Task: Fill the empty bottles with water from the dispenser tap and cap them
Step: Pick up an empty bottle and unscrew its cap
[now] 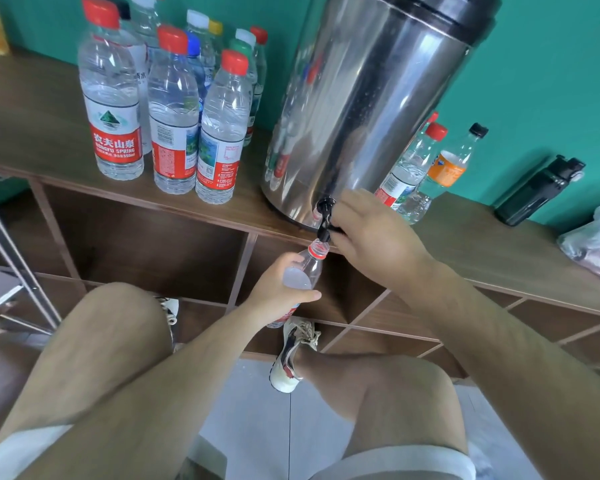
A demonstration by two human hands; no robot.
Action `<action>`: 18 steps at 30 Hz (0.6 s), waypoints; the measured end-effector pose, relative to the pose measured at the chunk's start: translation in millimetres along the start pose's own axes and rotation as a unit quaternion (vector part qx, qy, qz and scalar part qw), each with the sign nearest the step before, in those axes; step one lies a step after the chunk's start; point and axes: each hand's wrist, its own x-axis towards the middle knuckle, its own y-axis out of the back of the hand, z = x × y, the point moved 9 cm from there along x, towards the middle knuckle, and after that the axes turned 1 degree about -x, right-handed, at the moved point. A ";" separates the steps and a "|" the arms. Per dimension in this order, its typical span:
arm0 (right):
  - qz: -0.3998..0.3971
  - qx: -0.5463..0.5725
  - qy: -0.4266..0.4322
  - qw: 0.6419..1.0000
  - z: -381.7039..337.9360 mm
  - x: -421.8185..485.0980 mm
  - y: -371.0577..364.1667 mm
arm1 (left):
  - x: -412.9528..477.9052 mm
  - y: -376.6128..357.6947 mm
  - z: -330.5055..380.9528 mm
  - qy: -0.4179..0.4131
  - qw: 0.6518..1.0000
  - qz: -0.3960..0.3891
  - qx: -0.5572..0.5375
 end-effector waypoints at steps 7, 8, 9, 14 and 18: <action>0.029 0.169 -0.165 0.971 14.9 -17.9 13.3 | -0.8 1.0 0.1 -0.002 1.000 0.001 -0.010; 0.041 0.205 -0.194 0.958 20.8 -23.4 16.5 | -0.8 1.1 0.8 -0.003 1.000 0.001 -0.010; 0.050 0.234 -0.225 0.945 28.1 -29.7 17.6 | -0.4 0.8 1.6 -0.005 1.000 0.001 -0.009; 0.019 0.264 -0.383 0.885 70.1 -59.3 -4.9 | 0.6 2.0 3.8 -0.008 1.000 0.003 -0.007; -0.059 0.251 -0.475 0.841 98.8 -87.2 -40.1 | 1.5 1.7 3.7 -0.009 1.000 0.003 -0.005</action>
